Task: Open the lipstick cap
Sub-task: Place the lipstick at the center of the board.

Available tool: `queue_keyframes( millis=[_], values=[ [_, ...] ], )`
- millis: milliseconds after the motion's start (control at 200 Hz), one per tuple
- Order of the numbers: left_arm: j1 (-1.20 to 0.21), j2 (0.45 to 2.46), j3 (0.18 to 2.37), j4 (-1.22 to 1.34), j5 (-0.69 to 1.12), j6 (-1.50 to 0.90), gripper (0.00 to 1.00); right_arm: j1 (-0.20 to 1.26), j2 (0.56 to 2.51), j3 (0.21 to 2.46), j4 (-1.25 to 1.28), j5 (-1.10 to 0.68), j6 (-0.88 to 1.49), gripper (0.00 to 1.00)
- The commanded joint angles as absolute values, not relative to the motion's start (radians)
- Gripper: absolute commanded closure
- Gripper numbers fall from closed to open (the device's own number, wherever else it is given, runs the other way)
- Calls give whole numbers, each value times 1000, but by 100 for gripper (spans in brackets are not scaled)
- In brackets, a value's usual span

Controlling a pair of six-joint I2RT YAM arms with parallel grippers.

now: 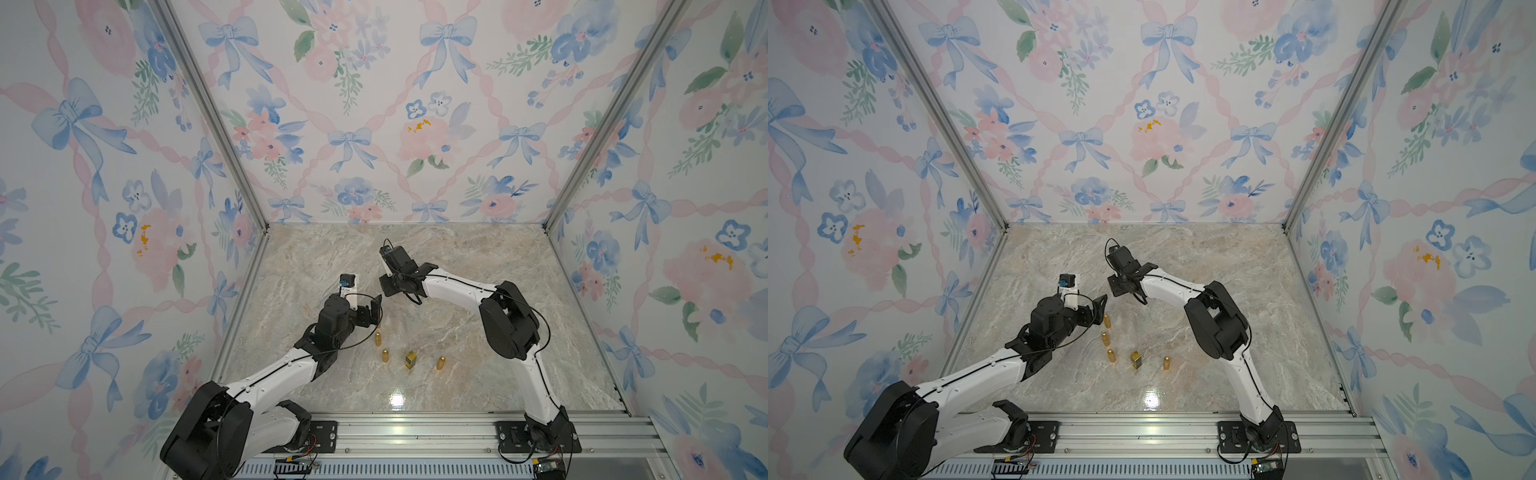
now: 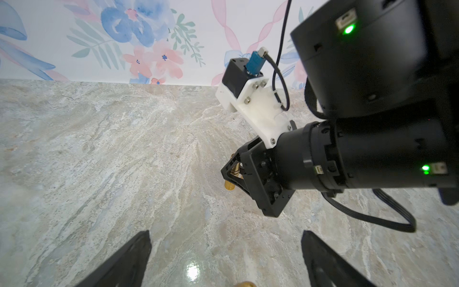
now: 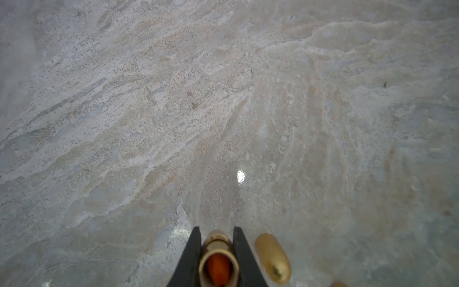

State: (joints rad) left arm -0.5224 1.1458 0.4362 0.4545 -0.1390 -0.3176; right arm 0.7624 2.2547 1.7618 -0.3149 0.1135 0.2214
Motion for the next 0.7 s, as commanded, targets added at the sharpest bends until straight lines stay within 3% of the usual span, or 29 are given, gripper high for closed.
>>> queue_keyframes(
  millis=[0, 695],
  values=[
    [-515, 1161, 456, 447, -151, -328, 2, 774, 2279, 1768, -268, 142, 194, 81],
    [-516, 1165, 462, 447, -165, -327, 2, 778, 2301, 1720, -209, 170, 167, 81]
  ],
)
